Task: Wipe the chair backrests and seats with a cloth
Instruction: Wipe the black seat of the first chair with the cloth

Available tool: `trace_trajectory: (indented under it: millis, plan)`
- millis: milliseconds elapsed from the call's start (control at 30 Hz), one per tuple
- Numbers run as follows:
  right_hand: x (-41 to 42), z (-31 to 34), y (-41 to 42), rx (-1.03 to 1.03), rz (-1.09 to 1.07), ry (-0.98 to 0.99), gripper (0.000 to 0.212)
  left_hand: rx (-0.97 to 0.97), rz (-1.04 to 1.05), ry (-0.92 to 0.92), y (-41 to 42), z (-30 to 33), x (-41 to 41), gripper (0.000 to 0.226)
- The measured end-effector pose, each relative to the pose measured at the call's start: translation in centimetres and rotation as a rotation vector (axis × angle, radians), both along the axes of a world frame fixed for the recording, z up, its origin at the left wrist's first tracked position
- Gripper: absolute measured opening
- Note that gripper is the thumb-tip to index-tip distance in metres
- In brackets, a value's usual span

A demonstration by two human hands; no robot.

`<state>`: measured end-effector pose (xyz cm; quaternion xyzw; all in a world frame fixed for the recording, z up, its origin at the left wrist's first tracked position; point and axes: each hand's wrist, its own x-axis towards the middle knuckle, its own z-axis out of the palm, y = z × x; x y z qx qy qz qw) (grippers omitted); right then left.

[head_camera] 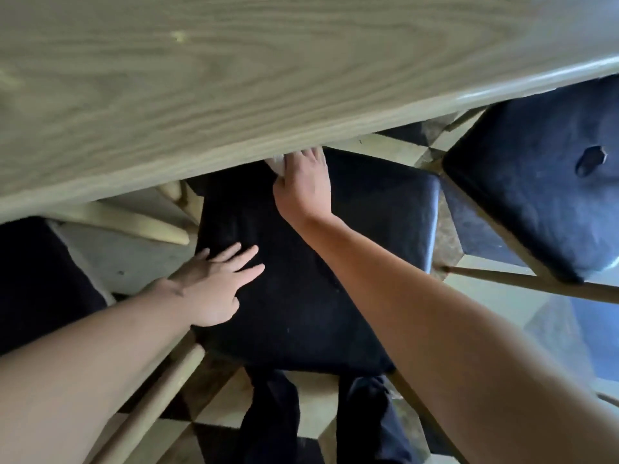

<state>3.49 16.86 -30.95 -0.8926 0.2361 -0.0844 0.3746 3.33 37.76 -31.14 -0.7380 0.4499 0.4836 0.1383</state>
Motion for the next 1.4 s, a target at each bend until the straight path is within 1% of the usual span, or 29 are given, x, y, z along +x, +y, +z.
trace_trajectory:
  millis: [33,100,133,200,267,300,367,400,433,467,533,567,600,633,700,767,833,933,1000,1033,1067,1100,1133,1167,1233,1300,1333,1400]
  plan:
    - [1.1,-0.9,-0.3,-0.070,0.044,0.078,0.028,-0.004,-0.007,0.017,0.5,0.0,0.1,0.078]
    - [2.5,-2.4,-0.2,-0.097,0.107,0.278,0.030,0.016,-0.018,0.047,1.2,0.1,0.4,0.080]
    - [2.6,-3.1,0.3,-0.123,0.138,0.324,0.031,0.029,-0.018,0.073,1.2,0.1,0.8,0.078]
    - [2.1,-4.5,1.5,-0.226,0.194,0.299,0.034,0.057,-0.004,0.133,1.0,0.6,2.1,0.072]
    - [1.8,-5.2,2.5,-0.248,0.211,0.240,0.036,0.120,-0.015,0.174,0.9,1.5,3.6,0.066]
    - [1.6,-5.4,2.8,-0.262,0.231,0.222,0.040,0.157,-0.030,0.183,0.8,1.8,4.2,0.065]
    - [0.5,-5.7,3.5,-0.311,0.330,0.229,0.057,0.179,-0.035,0.160,1.0,2.5,4.9,0.065]
    - [-0.5,-5.9,4.0,-0.333,0.400,0.242,0.065,0.141,-0.016,0.131,0.9,3.0,4.9,0.063]
    - [-1.7,-6.0,4.6,-0.336,0.469,0.253,0.071,0.059,0.009,0.075,0.9,3.4,4.9,0.057]
    - [-3.3,-6.0,5.6,-0.326,0.524,0.257,0.074,-0.063,0.032,-0.011,0.8,3.7,4.9,0.046]
    - [-6.6,-5.8,7.7,-0.295,0.583,0.244,0.077,-0.290,0.153,-0.157,0.6,4.0,5.2,0.026]
    - [-8.3,-5.8,8.8,-0.284,0.606,0.238,0.078,-0.325,0.218,-0.192,0.5,4.0,5.4,0.020]
    - [-10.0,-5.8,9.9,-0.287,0.643,0.245,0.079,-0.314,0.261,-0.209,0.2,4.0,5.6,0.021]
    - [-11.7,-5.9,11.0,-0.307,0.695,0.263,0.080,-0.276,0.289,-0.200,-0.2,4.0,5.8,0.032]
    - [-15.1,-5.9,12.6,-0.365,0.852,0.297,0.081,-0.175,0.283,-0.141,-0.9,3.7,5.9,0.061]
    - [-18.1,-6.0,13.1,-0.399,1.029,0.324,0.081,-0.081,0.244,-0.108,-1.5,2.9,5.5,0.078]
    - [-20.0,-6.1,12.4,-0.422,1.170,0.323,0.084,-0.061,0.258,-0.076,-1.9,2.4,5.1,0.085]
    - [-21.4,-6.4,10.5,-0.535,1.372,0.271,0.084,-0.038,0.298,-0.025,-2.0,2.2,5.0,0.088]
    - [-21.0,-6.5,8.4,-0.645,1.575,0.187,0.078,-0.016,0.288,0.013,-1.8,2.1,5.0,0.091]
    - [-20.3,-6.6,7.1,-0.664,1.684,0.112,0.075,-0.006,0.278,0.027,-1.6,2.1,5.0,0.092]
    - [-19.4,-6.8,5.9,-0.626,1.763,0.036,0.073,-0.005,0.277,0.032,-1.4,2.0,4.9,0.094]
    - [-18.0,-6.8,4.8,-0.545,1.809,-0.010,0.071,-0.012,0.288,0.027,-1.1,1.9,4.9,0.096]
    - [-16.2,-6.7,3.9,-0.485,1.827,-0.032,0.071,-0.036,0.307,0.021,-0.8,1.8,4.8,0.097]
    - [-14.0,-6.5,3.0,-0.477,1.826,-0.028,0.074,-0.069,0.333,0.018,-0.5,1.7,4.8,0.099]
    - [-9.2,-6.3,0.2,-0.555,1.750,-0.020,0.077,-0.138,0.453,0.014,0.1,1.4,4.7,0.097]
    - [-4.4,-5.5,-3.6,-0.606,1.541,0.028,0.070,-0.211,0.534,0.010,0.5,1.0,4.4,0.088]
    - [-2.3,-4.9,-5.7,-0.627,1.415,0.068,0.068,-0.225,0.527,0.010,0.5,0.8,4.2,0.087]
    - [0.5,-4.4,-9.5,-0.628,1.127,0.121,0.064,-0.186,0.480,0.015,0.6,0.6,4.0,0.098]
